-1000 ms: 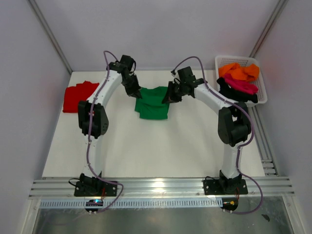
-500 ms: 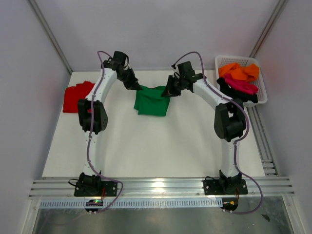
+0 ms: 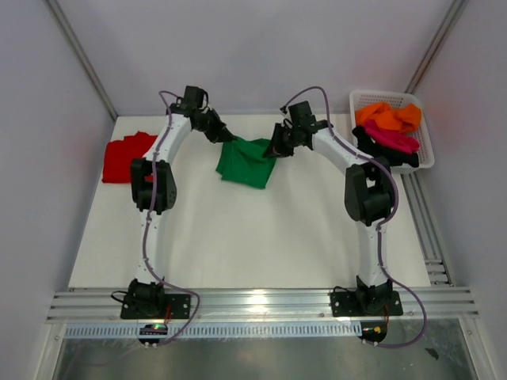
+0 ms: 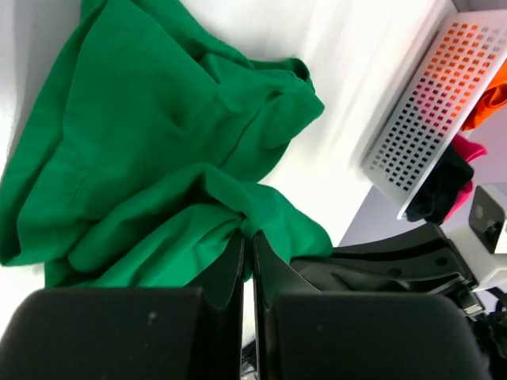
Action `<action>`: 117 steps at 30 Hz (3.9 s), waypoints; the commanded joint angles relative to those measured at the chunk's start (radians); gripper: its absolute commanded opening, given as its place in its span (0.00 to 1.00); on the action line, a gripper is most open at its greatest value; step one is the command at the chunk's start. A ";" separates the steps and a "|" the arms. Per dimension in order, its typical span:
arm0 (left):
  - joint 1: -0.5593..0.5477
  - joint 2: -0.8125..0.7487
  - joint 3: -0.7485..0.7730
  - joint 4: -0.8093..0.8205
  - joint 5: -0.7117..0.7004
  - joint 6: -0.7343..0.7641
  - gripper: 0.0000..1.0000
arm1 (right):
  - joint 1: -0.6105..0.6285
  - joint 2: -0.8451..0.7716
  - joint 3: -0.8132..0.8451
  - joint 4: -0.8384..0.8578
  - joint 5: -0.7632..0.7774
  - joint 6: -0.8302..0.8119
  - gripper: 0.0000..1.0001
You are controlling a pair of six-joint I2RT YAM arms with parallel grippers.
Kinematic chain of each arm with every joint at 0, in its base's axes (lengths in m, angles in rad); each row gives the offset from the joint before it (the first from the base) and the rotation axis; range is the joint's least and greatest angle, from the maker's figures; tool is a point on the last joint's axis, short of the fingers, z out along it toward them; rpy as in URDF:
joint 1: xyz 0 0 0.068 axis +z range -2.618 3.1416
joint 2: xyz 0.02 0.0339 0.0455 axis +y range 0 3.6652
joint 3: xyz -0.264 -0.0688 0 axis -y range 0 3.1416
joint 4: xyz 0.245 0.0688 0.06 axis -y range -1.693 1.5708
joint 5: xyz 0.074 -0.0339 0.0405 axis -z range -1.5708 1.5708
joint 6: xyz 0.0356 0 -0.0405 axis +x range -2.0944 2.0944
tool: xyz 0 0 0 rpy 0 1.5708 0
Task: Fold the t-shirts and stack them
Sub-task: Fold the long partially folded tshirt into a neat square
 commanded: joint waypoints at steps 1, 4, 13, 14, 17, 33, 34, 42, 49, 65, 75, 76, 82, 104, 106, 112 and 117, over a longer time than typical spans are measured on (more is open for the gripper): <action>0.027 0.018 0.038 0.130 0.038 -0.085 0.01 | -0.011 0.015 0.042 0.000 0.005 0.014 0.08; 0.033 0.031 0.037 0.168 0.041 -0.141 0.00 | -0.011 0.024 0.050 0.006 0.008 0.019 0.08; 0.044 0.016 -0.017 0.369 0.046 -0.285 0.00 | -0.028 0.000 0.031 0.144 -0.009 0.073 0.08; 0.047 0.018 -0.016 0.400 0.046 -0.297 0.00 | -0.029 0.000 0.036 0.152 -0.010 0.077 0.08; 0.059 0.018 -0.014 0.450 0.041 -0.334 0.00 | -0.034 0.007 0.062 0.170 -0.006 0.089 0.08; 0.067 0.196 0.012 0.613 0.073 -0.474 0.44 | -0.071 0.141 0.090 0.337 0.068 0.267 0.19; 0.067 0.200 0.011 0.590 0.078 -0.464 0.54 | -0.071 0.145 0.090 0.339 0.068 0.267 0.25; 0.067 0.170 -0.091 0.575 0.113 -0.388 0.73 | -0.077 0.175 0.100 0.334 0.071 0.283 0.44; 0.065 0.076 -0.238 0.592 0.145 -0.311 0.73 | -0.077 0.144 0.036 0.350 0.051 0.252 0.44; 0.065 -0.254 -0.514 0.336 0.070 0.062 0.72 | -0.075 -0.169 -0.225 0.322 0.089 0.037 0.44; 0.064 -0.510 -0.793 0.302 0.015 0.117 0.71 | -0.006 -0.155 -0.248 0.328 0.057 0.022 0.44; 0.062 -0.533 -0.833 0.302 0.015 0.119 0.71 | 0.004 -0.142 -0.236 0.328 0.056 0.022 0.44; 0.058 -0.737 -0.969 0.302 0.021 0.119 0.71 | 0.024 -0.002 -0.115 0.337 0.027 0.028 0.44; 0.039 -1.288 -1.293 0.194 -0.071 0.132 0.72 | 0.035 0.245 0.281 0.455 0.171 0.134 0.44; 0.041 -1.309 -1.289 0.179 -0.080 0.134 0.72 | 0.035 0.291 0.306 0.431 0.181 0.152 0.44; 0.041 -1.375 -1.284 0.150 -0.088 0.116 0.72 | 0.035 0.325 0.263 0.359 0.237 0.215 0.44; 0.041 -1.400 -1.261 0.130 -0.085 0.105 0.72 | 0.040 0.319 0.217 0.255 0.260 0.270 0.44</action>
